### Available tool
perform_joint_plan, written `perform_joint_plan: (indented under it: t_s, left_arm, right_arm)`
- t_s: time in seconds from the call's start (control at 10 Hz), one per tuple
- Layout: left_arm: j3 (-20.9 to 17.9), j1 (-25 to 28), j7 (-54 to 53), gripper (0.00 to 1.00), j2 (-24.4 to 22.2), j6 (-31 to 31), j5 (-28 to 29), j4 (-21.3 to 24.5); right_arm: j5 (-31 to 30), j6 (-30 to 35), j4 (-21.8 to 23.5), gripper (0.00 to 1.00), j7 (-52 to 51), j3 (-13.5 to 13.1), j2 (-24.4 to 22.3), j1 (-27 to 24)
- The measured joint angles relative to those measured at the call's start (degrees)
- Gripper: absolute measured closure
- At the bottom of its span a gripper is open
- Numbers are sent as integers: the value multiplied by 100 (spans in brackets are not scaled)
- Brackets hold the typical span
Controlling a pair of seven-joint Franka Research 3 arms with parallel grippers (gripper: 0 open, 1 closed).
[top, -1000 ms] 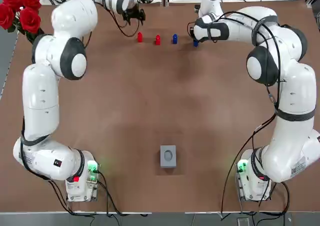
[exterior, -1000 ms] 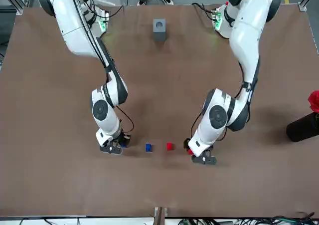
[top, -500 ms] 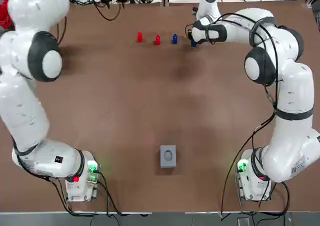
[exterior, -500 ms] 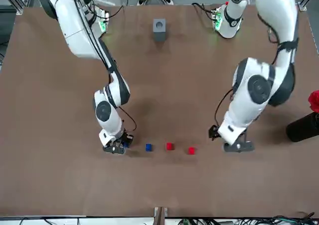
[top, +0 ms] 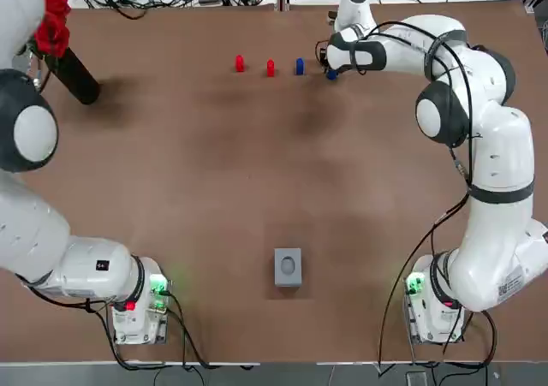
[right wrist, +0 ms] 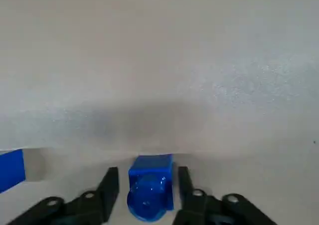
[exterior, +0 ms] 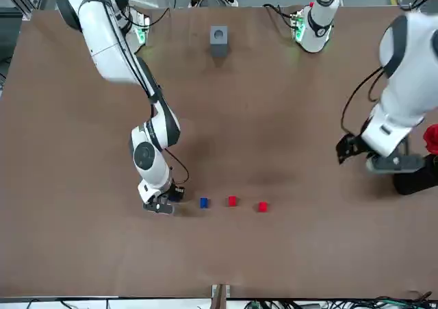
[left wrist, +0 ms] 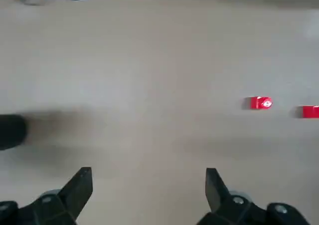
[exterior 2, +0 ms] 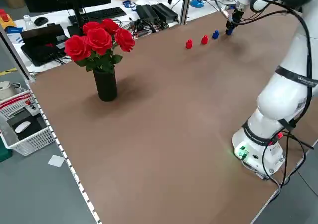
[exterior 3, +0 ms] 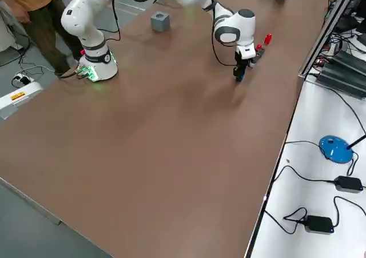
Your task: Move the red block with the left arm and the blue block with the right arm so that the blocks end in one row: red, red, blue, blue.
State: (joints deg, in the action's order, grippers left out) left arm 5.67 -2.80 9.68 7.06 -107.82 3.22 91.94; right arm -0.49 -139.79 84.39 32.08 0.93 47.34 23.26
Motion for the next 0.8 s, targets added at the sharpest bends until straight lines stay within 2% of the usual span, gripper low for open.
perform_joint_plan:
  t_s: [0.2,0.3,0.5,0.8]
  left_arm:
    - [-3,306,-49,0,-496,746,-381,-17]
    - [-8,484,-58,0,-627,1110,-626,-43]
    - [-31,540,-54,0,-793,1435,-735,-108]
    - [-301,283,-179,2,-828,1550,-710,-130]
  right_arm:
    - [0,66,-65,9,3,0,-8,-1]
    - [0,168,-98,0,3,-1,-36,-5]
    - [0,704,-177,0,6,-16,-283,-83]
    - [-1,1710,11,0,-12,-32,-1457,-450]
